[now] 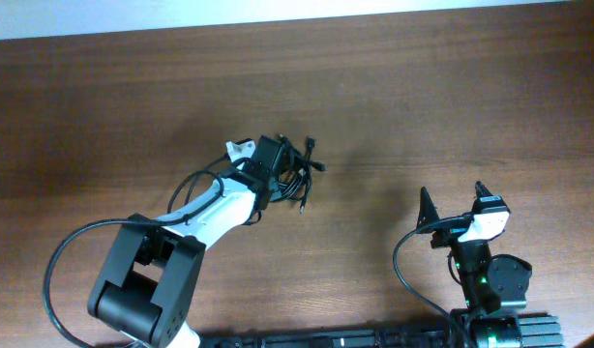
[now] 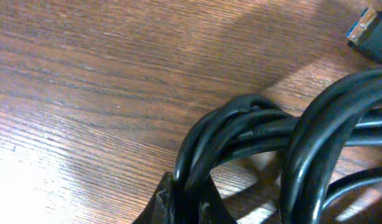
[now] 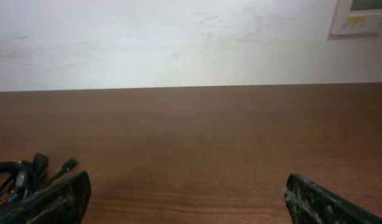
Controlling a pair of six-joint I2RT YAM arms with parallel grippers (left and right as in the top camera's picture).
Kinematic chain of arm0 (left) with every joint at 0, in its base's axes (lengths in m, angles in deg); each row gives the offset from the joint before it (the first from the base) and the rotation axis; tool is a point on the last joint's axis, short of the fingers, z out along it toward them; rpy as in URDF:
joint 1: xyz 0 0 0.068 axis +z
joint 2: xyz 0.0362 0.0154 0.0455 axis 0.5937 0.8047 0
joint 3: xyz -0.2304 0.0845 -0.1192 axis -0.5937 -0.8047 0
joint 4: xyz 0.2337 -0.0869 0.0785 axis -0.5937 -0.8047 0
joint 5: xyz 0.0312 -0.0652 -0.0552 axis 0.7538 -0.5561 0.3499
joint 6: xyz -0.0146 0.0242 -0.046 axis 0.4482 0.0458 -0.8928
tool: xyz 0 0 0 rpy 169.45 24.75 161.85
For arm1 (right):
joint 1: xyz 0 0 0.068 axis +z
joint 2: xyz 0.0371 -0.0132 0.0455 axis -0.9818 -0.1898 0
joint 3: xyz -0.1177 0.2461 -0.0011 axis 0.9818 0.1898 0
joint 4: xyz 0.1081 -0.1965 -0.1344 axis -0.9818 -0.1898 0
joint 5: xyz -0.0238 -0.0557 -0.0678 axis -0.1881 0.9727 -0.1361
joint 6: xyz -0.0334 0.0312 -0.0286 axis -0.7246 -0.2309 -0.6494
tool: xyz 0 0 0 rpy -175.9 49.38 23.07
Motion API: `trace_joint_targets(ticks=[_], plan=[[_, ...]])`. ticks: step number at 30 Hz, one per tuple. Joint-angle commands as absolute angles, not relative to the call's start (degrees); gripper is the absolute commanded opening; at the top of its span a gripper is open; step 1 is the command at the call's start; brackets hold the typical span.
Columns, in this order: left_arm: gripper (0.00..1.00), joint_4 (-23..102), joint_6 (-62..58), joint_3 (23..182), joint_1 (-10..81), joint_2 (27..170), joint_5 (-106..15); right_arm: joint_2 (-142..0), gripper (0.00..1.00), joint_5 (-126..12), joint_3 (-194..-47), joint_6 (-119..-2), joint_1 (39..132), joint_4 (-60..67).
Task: Untangle cables
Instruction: 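Raise the held cable bundle with the left gripper toward center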
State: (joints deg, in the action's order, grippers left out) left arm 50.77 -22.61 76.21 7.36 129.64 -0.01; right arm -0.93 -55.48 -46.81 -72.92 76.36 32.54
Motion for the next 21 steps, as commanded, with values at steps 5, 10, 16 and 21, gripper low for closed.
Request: trace_joint_targets(ticks=[5,10,16,21], plan=[[0.00,51.6,-2.2,74.4,7.3,123.4,-5.4,-0.6,0.99,-54.8,-46.5,-72.5,76.0,32.1],[0.00,59.4,8.3,74.4,7.3,115.5,-5.4,-0.6,0.99,-54.8,-46.5,-72.5,76.0,32.1],[0.00,75.6,20.3,74.4,7.3,111.9,-14.5,-0.6,0.99,-54.6,-46.5,-72.5,76.0,32.1],[0.00,83.2,20.7,74.4,7.3,111.9,-20.2,-0.6,0.99,-55.5,-46.5,-72.5,76.0,32.6]])
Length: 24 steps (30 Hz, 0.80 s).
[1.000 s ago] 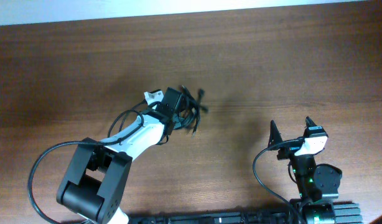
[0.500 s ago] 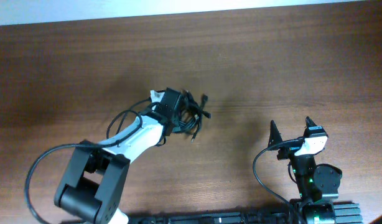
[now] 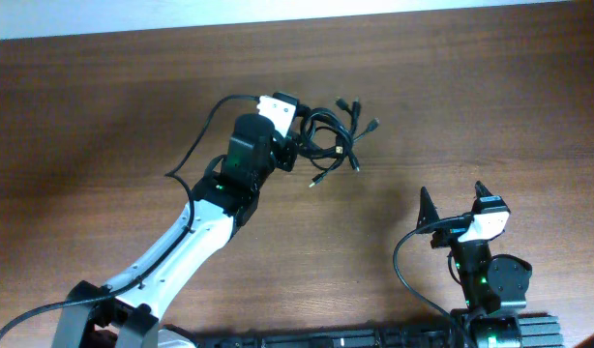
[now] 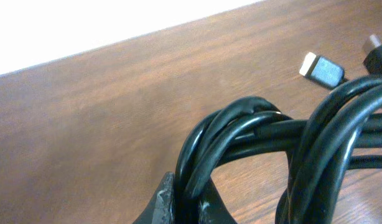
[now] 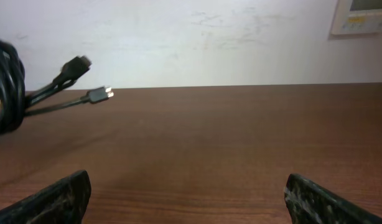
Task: Untangle cables
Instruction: 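Raise the held cable bundle with the left gripper toward center, then move the right gripper to the hanging cables and grasp them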
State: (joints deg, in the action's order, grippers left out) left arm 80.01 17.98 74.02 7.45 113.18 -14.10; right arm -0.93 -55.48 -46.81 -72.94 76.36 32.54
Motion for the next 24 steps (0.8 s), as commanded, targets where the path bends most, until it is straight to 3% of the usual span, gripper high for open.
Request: trace_joint_targets(ticks=[1,4,7,13,24], plan=[[0.00,84.9,20.7,74.4,7.3,111.9,-21.0,-0.6,0.99,-57.3,-46.5,-72.5,76.0,32.7],[0.00,90.0,20.7,74.4,7.3,111.9,-24.3,-0.6,0.99,-59.0,-46.5,-71.6,76.0,32.7],[0.00,94.7,20.7,74.4,7.3,111.9,-27.5,-0.6,0.99,-61.6,-46.5,-60.5,76.0,36.0],[0.00,98.8,20.7,74.4,7.3,111.8,-37.8,-0.6,0.99,-69.7,-49.8,-58.7,76.0,38.5],[0.00,104.6,11.7,74.4,7.3,111.8,-39.3,-11.2,0.99,-70.1,-70.0,-58.8,76.0,25.3]])
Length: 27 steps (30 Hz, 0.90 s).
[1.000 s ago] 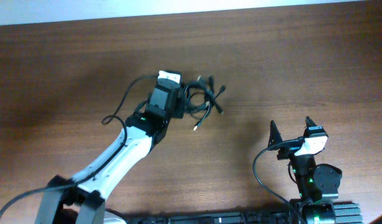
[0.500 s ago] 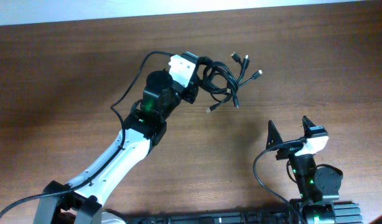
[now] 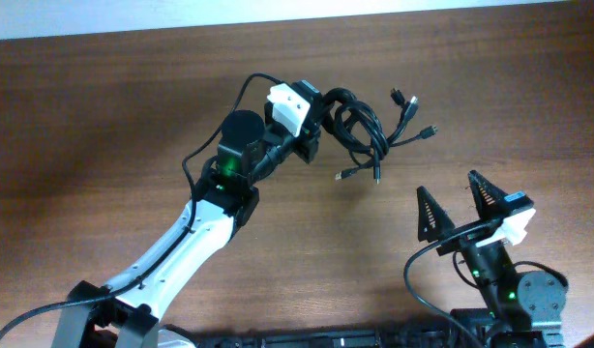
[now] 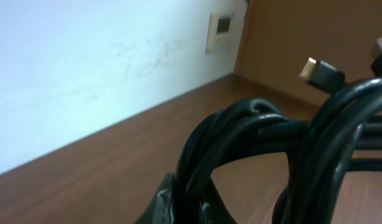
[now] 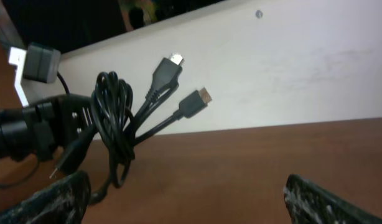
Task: Untangle cables
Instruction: 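Move the right gripper to the hanging cables and grasp them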
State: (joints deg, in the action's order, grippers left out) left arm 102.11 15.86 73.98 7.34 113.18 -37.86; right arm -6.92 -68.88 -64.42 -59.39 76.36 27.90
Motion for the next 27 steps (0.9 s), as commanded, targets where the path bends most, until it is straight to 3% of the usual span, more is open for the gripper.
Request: trace_joint_targets(ticks=[1,9,19,27], plan=[[0.00,105.5,11.8,74.4,7.3,111.8,-39.3,-13.8,0.99,-70.1,-72.9,-58.8,76.0,23.6],[0.00,102.1,12.9,74.4,7.3,111.8,-42.1,-28.3,0.99,-80.7,-90.0,-59.8,76.0,16.5],[0.00,101.5,23.5,74.4,7.3,111.8,-62.0,-29.4,0.99,-85.7,-90.4,-59.1,76.0,16.5],[0.00,101.3,23.5,74.4,7.3,111.8,-65.6,-29.4,0.99,-85.5,-90.4,-59.2,76.0,16.9]])
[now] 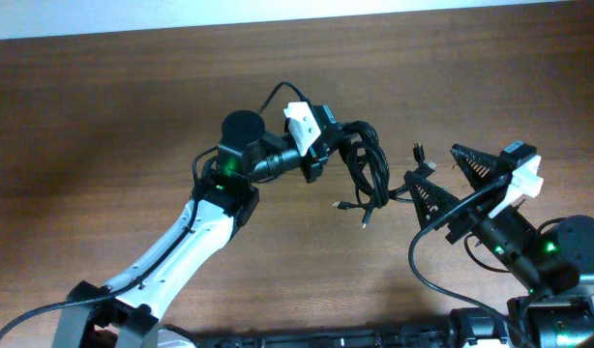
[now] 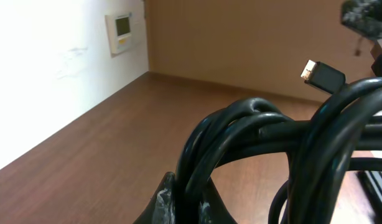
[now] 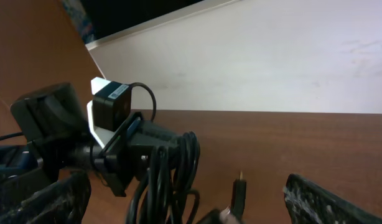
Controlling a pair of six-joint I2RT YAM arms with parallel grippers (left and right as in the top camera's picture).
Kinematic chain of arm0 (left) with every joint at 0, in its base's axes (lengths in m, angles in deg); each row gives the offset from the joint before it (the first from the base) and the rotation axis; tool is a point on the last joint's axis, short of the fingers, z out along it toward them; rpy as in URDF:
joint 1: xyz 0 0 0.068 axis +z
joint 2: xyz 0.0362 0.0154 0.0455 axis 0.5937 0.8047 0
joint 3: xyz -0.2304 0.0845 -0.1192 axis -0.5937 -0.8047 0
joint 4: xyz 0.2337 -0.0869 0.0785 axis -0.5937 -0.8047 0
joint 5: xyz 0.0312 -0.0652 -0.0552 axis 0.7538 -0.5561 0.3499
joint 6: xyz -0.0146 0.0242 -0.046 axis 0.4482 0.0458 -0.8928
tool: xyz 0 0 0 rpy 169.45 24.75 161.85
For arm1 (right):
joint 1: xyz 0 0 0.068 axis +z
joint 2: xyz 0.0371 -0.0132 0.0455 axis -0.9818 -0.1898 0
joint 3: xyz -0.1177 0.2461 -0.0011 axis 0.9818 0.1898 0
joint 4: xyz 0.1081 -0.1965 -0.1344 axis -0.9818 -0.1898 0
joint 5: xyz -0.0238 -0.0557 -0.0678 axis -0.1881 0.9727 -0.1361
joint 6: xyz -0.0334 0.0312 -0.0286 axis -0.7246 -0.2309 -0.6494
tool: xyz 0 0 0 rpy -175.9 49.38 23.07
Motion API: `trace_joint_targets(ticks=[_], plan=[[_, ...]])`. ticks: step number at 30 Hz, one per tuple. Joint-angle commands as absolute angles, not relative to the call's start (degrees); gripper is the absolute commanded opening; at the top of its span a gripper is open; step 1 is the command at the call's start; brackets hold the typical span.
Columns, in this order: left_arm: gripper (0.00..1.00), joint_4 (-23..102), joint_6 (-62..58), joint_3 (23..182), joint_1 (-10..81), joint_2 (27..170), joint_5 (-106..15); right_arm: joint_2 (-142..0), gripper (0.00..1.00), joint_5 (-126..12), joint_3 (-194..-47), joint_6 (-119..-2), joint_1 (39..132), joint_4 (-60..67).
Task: Untangle cables
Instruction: 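Move the right gripper to the hanging cables and grasp them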
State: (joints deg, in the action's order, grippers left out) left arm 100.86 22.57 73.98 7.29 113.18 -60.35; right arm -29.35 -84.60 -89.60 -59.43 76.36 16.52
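Observation:
A tangled bundle of black cables (image 1: 365,169) hangs in the air above the table, and my left gripper (image 1: 321,155) is shut on its loops (image 2: 241,134). One plug (image 2: 321,74) sticks up from the bundle in the left wrist view. Loose ends with plugs (image 1: 416,152) dangle toward the right. My right gripper (image 1: 452,179) is raised and open, its fingers (image 1: 428,205) spread just right of the bundle. In the right wrist view the bundle (image 3: 172,174) and a plug (image 3: 239,193) hang between its fingers (image 3: 48,199).
The brown wooden table (image 1: 103,106) lies below both arms. A white wall (image 3: 290,56) stands behind the far edge. A wall thermostat (image 2: 124,28) shows in the left wrist view.
My left gripper has turned the bundle to the right and brought it lower. My right arm has risen and reached left, so its open fingers now stand next to the cables.
My left gripper was shut on the bundle lying on the table, with the right arm parked. Then the bundle was lifted and carried up and back, then rightward. The right arm tilted up, and now its open fingers flank the hanging cables.

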Motion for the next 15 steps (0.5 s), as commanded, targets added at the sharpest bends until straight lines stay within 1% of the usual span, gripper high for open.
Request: trace_joint_targets(ticks=[1,3,9,12,15], plan=[[0.00,101.4,23.6,74.4,7.3,111.8,-66.8,-29.4,0.99,-85.5,-90.4,-59.4,76.0,16.8],[0.00,101.8,25.0,74.4,7.3,111.8,-69.2,-29.4,0.99,-85.5,-90.4,-60.8,76.0,16.0],[0.00,104.8,24.6,74.4,6.8,111.8,-69.3,-29.5,0.99,-85.5,-90.4,-62.5,76.0,14.0],[0.00,106.5,22.1,74.4,6.4,111.8,-67.2,-29.7,0.99,-90.3,-90.4,-69.5,76.0,12.7],[0.00,106.7,20.4,74.4,5.9,111.8,-64.5,-30.4,0.99,-91.1,-90.4,-71.5,76.0,11.1]])
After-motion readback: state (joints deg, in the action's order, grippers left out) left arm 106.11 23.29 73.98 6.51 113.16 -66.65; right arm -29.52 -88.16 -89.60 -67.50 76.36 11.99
